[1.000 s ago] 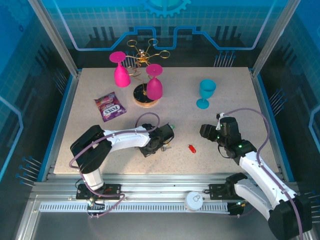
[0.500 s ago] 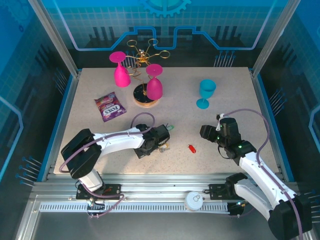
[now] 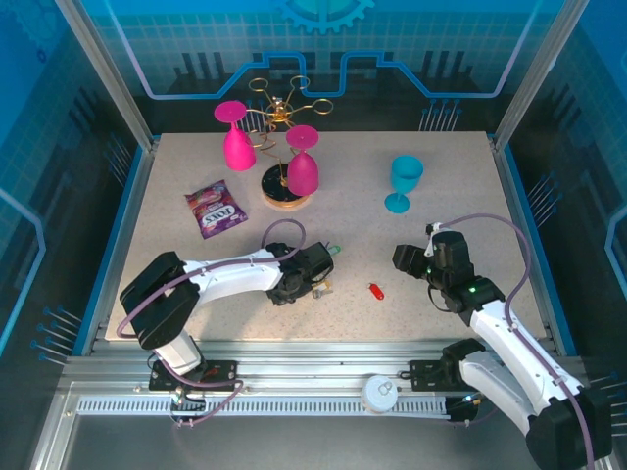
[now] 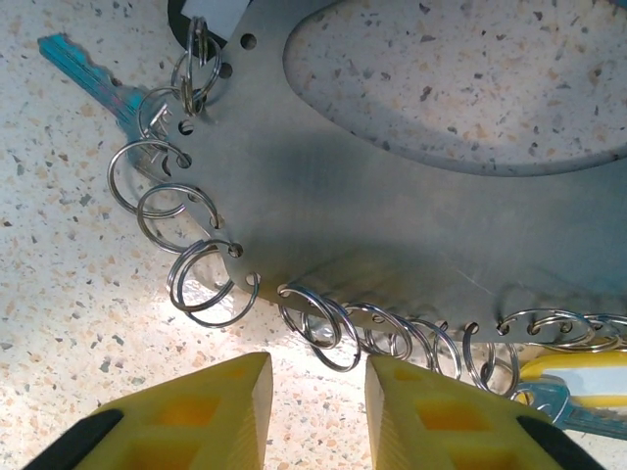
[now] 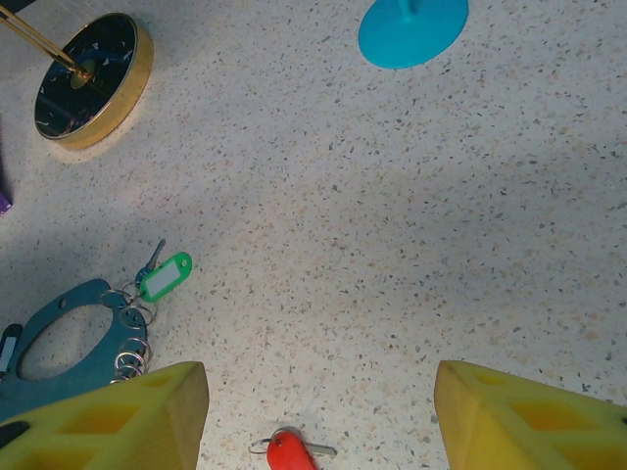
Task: Put the keys on the keyring
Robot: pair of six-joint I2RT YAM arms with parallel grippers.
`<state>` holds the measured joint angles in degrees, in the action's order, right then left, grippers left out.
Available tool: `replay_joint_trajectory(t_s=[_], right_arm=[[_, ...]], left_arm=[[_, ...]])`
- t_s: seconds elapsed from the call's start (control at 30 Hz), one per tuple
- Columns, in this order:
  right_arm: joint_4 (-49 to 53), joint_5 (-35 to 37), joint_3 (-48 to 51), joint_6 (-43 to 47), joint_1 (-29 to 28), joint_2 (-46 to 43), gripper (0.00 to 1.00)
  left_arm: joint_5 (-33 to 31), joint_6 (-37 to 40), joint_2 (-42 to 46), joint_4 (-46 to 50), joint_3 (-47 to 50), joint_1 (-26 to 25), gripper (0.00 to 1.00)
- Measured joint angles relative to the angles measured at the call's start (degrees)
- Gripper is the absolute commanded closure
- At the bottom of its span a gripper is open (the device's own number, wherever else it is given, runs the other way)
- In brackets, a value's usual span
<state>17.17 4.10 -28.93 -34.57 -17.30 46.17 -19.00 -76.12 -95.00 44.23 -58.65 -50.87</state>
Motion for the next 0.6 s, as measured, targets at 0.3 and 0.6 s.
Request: replay_joint_trajectory(t_s=[0.3,0.6], right_arm=[[0.0,-0.02,0.0,0.0,0.0,-0.02,0.37],[0.0,0.0,0.0,0.0,0.0,-0.02,0.37]], left_arm=[[0.83,-1.97,-0.39,-1.33,1.07,1.14,0.72],[1.92,-4.92,-1.09,-3.89,2.73,2.14,0.69]])
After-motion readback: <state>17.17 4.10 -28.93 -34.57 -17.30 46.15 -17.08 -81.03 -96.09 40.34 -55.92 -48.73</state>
